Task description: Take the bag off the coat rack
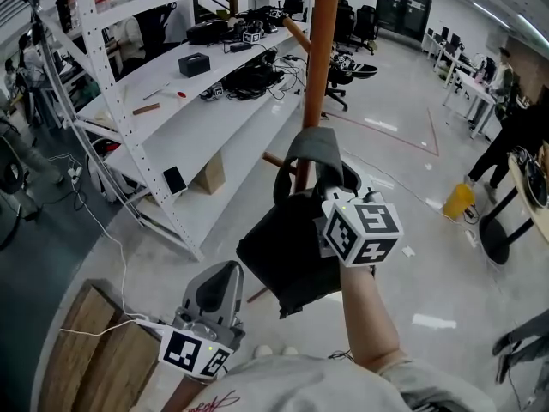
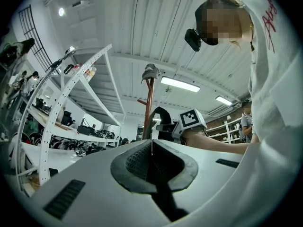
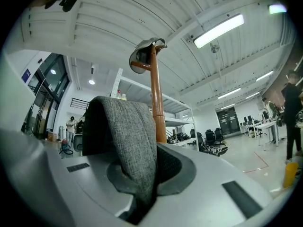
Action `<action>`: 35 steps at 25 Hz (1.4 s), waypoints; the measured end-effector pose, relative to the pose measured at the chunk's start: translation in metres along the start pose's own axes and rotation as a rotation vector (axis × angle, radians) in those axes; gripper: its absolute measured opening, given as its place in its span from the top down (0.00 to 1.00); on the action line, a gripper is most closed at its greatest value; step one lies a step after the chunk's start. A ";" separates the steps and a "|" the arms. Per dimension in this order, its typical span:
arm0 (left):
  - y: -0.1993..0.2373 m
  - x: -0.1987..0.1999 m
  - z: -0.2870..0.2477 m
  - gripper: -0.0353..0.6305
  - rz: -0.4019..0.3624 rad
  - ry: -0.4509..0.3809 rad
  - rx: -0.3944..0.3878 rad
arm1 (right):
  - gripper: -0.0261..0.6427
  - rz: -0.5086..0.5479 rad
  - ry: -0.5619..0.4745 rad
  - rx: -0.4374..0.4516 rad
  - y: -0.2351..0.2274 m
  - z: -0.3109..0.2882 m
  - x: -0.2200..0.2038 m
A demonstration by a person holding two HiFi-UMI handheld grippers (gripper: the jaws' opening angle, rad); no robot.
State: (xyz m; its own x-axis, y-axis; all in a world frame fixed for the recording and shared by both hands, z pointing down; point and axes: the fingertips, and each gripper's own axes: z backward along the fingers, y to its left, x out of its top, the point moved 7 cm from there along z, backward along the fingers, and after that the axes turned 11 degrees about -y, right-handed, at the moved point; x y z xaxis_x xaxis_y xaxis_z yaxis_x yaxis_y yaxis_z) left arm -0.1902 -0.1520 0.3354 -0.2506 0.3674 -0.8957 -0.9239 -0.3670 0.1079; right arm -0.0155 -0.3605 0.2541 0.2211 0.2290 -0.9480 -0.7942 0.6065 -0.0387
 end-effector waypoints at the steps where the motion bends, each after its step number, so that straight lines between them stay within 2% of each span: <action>1: 0.000 0.001 0.001 0.92 -0.002 -0.001 0.001 | 0.91 -0.003 -0.007 0.006 0.002 0.001 0.002; 12: -0.011 0.008 0.000 0.92 -0.032 -0.004 0.016 | 0.91 -0.061 -0.082 0.103 0.016 0.036 0.032; 18: -0.027 0.008 -0.010 0.92 -0.042 -0.006 -0.003 | 0.91 -0.106 -0.087 0.160 0.015 0.064 0.037; 23: -0.038 0.005 -0.019 0.92 -0.043 -0.016 -0.013 | 0.91 -0.122 -0.061 0.190 0.010 0.090 0.033; 35: -0.062 -0.017 -0.026 0.92 -0.016 0.000 -0.038 | 0.92 -0.141 0.082 0.297 0.023 0.152 -0.020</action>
State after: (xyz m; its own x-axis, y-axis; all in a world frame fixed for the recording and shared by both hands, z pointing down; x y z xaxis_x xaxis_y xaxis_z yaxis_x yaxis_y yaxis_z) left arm -0.1214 -0.1577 0.3329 -0.2359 0.3739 -0.8969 -0.9163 -0.3930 0.0772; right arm 0.0480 -0.2358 0.3198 0.2608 0.0727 -0.9626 -0.5572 0.8257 -0.0886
